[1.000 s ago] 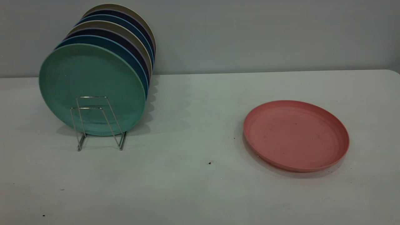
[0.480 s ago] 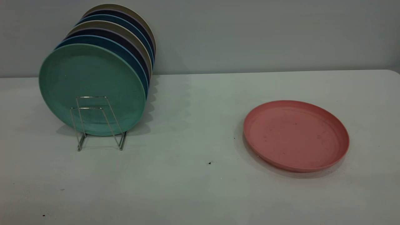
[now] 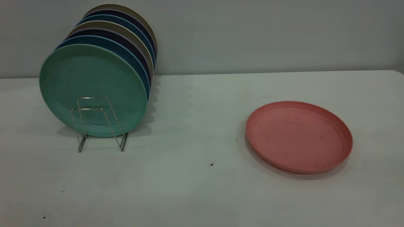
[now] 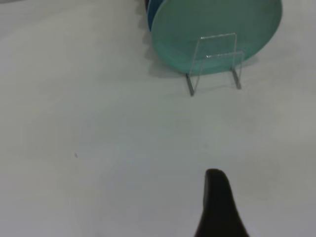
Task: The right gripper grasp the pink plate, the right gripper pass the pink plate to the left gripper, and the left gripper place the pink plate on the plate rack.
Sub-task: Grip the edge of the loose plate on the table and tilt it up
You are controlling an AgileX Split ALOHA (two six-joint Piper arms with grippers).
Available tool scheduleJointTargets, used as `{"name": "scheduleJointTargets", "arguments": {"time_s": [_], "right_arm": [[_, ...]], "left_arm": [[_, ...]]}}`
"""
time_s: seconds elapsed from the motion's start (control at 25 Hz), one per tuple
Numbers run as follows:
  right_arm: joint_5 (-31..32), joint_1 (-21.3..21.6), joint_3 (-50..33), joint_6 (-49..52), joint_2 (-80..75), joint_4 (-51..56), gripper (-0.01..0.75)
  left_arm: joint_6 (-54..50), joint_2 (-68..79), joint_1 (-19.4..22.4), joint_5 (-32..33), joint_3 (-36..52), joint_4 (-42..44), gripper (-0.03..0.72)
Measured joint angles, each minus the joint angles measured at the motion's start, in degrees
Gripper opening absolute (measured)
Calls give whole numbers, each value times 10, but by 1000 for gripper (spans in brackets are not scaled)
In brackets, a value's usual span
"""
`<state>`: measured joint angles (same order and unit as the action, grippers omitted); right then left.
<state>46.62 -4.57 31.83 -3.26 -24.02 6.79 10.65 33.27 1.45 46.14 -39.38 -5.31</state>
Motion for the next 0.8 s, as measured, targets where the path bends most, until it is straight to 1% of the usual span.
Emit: {"name": "scheduleJointTargets", "arguments": {"time_s": [0.12,0.24,0.32,0.52,0.64,0.72,0.8], "right_arm": [[-57,0,10,-25,-79,33,486],[-113,0,11,-57,-163,64,488],[-143,0,11,-78,-225,88,488],[-186,0,12,-146,-365,178,488],[-204,0,17,-220,-436,258,488],[-204,0,32,-274,-483,302,488],[-204,7,59,-305,-522,336,488]], "left_arm": [[17,92,0,-51,-25,-15,537],[41,188,0,-92,-45,-59,540],[66,248,0,-102,-64,-103,540],[164,375,-2,-115,-130,-210,540],[217,434,-22,-117,-162,-261,540],[239,471,-46,-119,-181,-288,540],[254,503,-75,-120,-198,-302,540]]}}
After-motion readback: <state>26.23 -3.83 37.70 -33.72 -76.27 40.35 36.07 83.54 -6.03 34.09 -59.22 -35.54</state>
